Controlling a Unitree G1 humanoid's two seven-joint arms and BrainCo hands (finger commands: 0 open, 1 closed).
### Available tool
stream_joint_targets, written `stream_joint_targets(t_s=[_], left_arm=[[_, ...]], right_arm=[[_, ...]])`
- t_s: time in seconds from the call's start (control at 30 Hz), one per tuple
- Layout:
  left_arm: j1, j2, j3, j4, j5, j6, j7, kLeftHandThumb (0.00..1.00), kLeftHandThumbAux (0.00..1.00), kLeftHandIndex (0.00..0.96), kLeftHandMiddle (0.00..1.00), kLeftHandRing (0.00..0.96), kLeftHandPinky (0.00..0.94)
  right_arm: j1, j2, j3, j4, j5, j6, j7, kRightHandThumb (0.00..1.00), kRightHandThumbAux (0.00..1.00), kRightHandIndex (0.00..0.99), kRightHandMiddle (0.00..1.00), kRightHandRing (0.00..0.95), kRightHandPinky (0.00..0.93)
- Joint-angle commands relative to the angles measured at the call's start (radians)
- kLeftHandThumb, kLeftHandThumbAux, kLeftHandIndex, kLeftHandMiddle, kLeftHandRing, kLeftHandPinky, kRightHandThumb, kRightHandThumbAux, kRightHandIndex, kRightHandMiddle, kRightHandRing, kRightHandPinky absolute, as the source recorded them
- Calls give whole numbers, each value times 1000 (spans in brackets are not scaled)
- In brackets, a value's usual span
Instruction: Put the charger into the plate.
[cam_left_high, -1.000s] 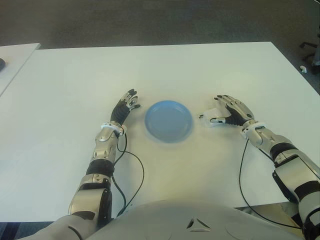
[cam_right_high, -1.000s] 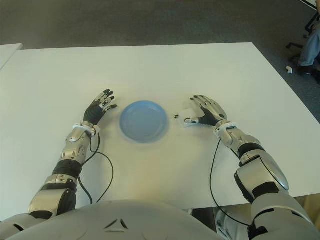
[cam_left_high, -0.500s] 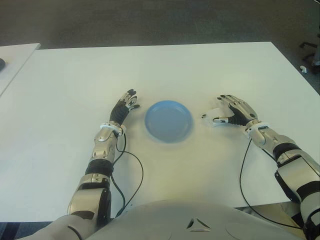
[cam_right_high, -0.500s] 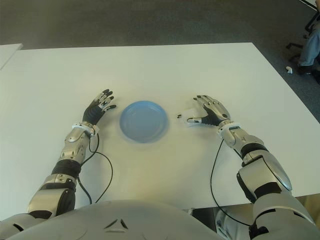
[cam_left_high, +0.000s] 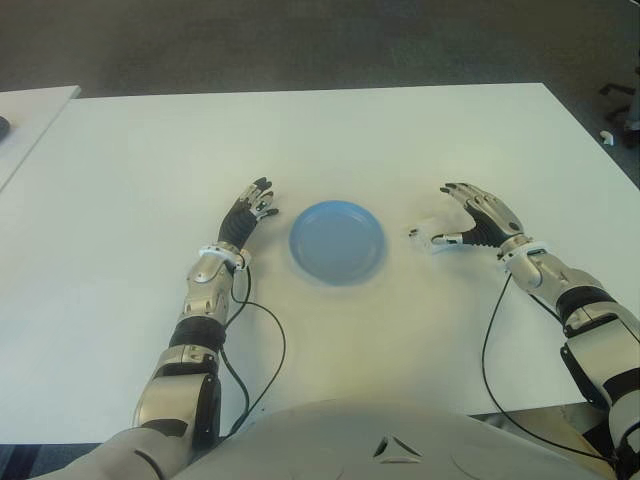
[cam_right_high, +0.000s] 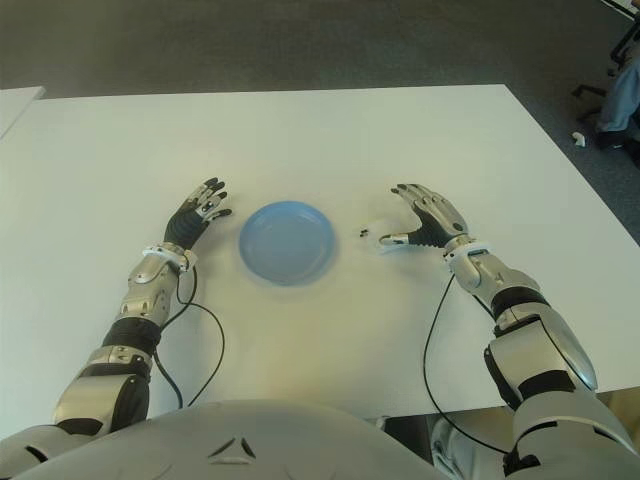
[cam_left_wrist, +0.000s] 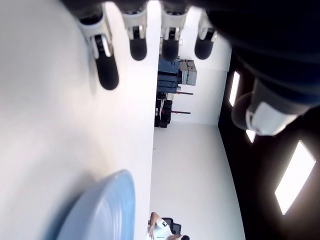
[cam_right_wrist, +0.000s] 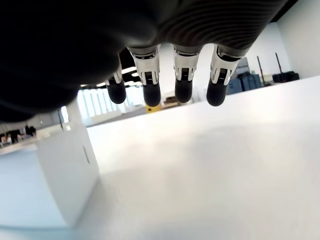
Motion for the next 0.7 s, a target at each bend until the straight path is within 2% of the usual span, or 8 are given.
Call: stream_joint_targets(t_s=[0.03, 0.23, 0.7], left_arm=[[13, 7, -3, 39, 4, 21, -12, 0, 524, 48, 64, 34, 1], [7, 7, -6, 52, 9, 12, -14, 0, 523, 43, 63, 34, 0], [0, -5, -5, 63, 8, 12, -1, 0, 528, 49, 66, 34, 0]], right_arm=[[30, -40, -53, -106, 32, -72, 7, 223, 205, 0, 0, 0, 0], [53, -60, -93, -145, 27, -117, -18, 244, 179, 0, 0, 0, 0], [45, -63, -116, -133, 9, -120, -9, 283, 153, 0, 0, 0, 0]])
